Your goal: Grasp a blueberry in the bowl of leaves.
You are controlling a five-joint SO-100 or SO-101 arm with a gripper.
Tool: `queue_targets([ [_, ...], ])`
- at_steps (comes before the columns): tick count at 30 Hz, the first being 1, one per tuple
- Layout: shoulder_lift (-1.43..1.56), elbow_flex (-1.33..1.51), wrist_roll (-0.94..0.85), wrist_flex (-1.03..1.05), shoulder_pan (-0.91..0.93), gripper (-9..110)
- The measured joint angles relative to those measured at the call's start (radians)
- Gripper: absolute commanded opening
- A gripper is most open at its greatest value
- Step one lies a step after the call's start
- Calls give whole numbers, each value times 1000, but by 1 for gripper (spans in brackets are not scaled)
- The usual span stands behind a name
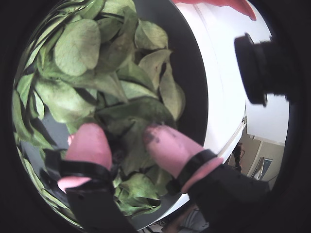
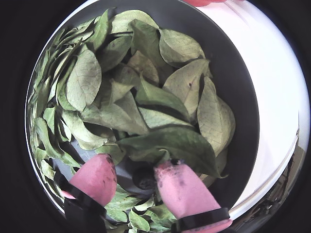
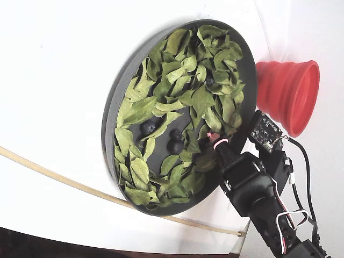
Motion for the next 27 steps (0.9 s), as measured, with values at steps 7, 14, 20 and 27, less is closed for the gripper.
queue_targets([
  [7, -2, 0, -6, -12, 0, 16],
  [14, -2, 0, -6, -12, 12, 16],
  [20, -2, 0, -9, -12, 12, 16],
  [27, -2, 0, -11, -12, 12, 16],
])
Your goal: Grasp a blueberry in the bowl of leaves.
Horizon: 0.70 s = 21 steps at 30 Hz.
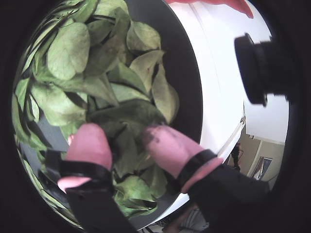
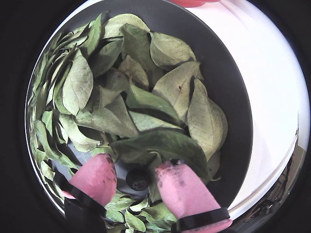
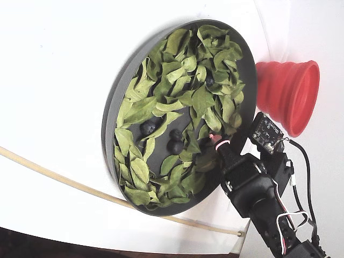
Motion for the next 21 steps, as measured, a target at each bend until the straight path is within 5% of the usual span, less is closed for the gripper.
queue_targets([
  [21, 0, 37, -2, 0, 0, 16],
])
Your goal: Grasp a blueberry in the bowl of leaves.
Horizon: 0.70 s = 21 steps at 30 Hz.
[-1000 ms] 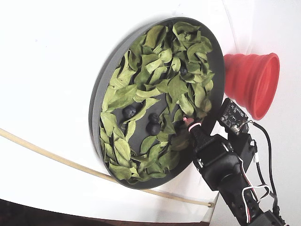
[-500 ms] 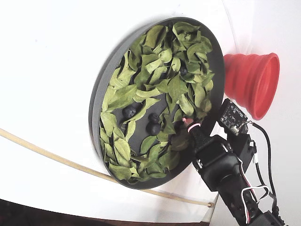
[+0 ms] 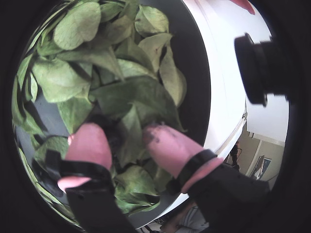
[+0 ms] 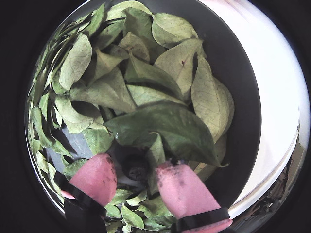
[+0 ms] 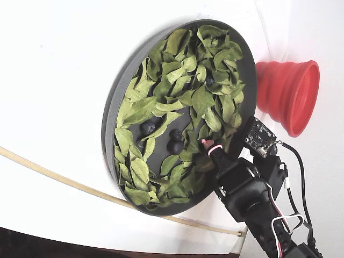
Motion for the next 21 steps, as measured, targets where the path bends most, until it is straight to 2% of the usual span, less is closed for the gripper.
queue_targets([
  [21, -54, -2, 18, -37, 0, 16],
])
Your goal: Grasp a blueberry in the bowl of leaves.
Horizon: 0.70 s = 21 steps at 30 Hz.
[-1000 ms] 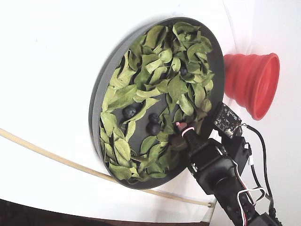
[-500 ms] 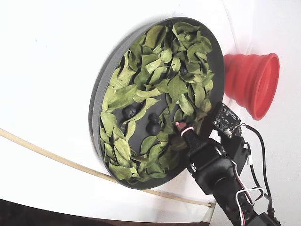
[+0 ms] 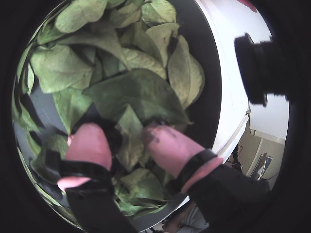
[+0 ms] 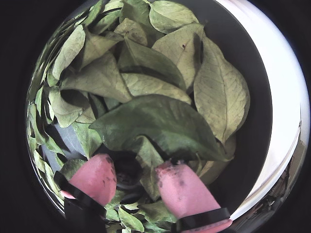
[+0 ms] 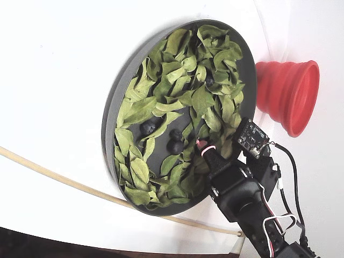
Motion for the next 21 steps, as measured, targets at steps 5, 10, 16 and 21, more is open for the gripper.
queue_targets([
  [5, 0, 0, 0, 0, 0, 16],
  [10, 0, 8, 12, 0, 0, 17],
  [16, 0, 26, 32, 0, -2, 17],
  [21, 0, 26, 61, 0, -6, 17],
])
